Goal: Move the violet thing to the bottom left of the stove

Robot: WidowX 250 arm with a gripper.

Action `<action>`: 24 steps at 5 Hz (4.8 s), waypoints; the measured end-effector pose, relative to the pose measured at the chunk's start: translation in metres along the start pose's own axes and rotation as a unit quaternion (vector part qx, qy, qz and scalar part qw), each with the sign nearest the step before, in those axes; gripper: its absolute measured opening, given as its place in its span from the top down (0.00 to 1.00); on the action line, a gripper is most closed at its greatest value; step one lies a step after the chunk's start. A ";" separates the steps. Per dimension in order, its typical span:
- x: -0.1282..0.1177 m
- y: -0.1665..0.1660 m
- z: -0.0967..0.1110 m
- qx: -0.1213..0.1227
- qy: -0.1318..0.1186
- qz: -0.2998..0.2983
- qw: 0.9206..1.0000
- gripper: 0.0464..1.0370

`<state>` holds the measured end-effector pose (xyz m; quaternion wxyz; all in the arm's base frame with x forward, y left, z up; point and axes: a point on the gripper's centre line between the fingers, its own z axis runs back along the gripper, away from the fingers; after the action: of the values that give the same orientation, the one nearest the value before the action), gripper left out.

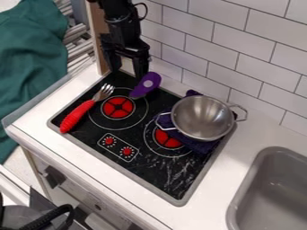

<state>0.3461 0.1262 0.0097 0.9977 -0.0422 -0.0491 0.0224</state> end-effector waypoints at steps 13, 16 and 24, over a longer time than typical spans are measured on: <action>-0.017 -0.107 0.023 0.062 0.007 -0.153 0.986 0.53; -0.058 -0.141 0.000 0.047 0.040 -0.120 0.991 0.53; -0.122 -0.132 -0.041 -0.001 0.069 -0.089 0.994 0.02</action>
<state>0.2343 -0.0147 -0.0312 0.9967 -0.0396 0.0161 -0.0690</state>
